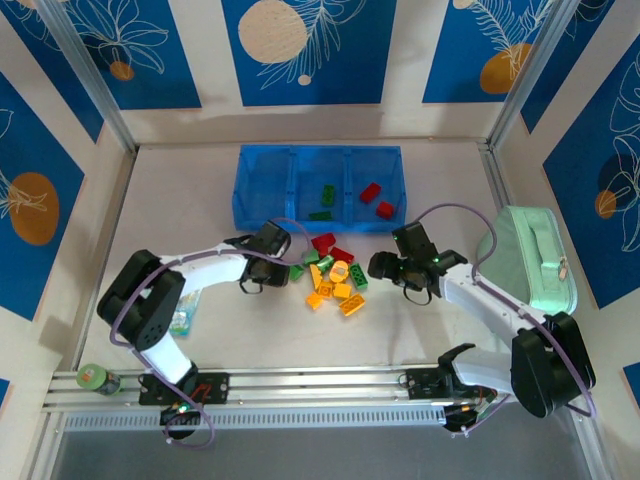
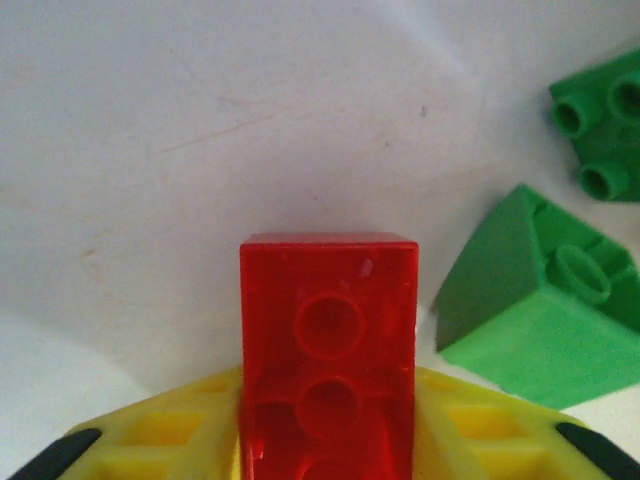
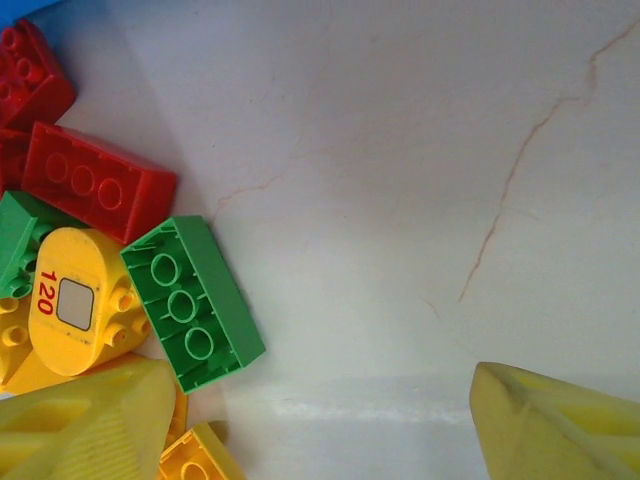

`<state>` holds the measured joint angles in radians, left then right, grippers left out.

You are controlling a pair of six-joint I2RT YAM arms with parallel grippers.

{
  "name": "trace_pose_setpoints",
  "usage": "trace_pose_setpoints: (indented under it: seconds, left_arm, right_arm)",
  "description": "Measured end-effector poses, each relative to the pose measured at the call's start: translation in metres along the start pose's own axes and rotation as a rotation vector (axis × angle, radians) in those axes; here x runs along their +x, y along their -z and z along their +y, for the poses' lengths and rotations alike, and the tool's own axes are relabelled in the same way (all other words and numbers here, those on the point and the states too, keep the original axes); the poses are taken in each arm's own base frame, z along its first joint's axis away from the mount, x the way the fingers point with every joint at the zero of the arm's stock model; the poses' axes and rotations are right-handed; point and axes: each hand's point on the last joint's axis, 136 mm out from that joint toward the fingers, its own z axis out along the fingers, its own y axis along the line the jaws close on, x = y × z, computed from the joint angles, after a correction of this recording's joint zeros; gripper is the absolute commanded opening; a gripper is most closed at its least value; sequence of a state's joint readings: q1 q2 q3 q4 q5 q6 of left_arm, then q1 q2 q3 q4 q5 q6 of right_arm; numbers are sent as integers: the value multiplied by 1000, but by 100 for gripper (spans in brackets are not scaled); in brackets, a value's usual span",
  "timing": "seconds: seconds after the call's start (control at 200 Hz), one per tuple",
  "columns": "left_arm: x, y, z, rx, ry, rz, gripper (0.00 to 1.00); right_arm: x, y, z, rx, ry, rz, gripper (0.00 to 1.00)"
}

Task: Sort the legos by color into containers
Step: Pick up the lego from the center of the table, then place the lego in the container.

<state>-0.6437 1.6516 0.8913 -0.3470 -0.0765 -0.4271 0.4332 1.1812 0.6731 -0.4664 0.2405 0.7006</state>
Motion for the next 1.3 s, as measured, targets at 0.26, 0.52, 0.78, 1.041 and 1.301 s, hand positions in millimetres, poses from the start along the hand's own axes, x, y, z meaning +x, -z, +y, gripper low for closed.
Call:
trace_pose_setpoints:
  seconds: [0.26,0.52,0.78,1.041,1.301]
  left_arm:
    - [-34,26,-14,29,2,-64,26]
    - [-123,89,-68,219,-35,-274,23]
    - [-175,90,-136,363,-144,-328,23]
    - [-217,80,-186,450,-200,-363,23]
    - [-240,66,-202,461,-204,-377,26]
  right_arm:
    - [-10,10,-34,93,-120,-40,77]
    - [-9,14,-46,96,-168,-59,77]
    - [-2,11,-39,53,-155,-22,76]
    - [0,13,-33,16,-143,-12,76]
    - [5,14,-25,-11,-116,4,76]
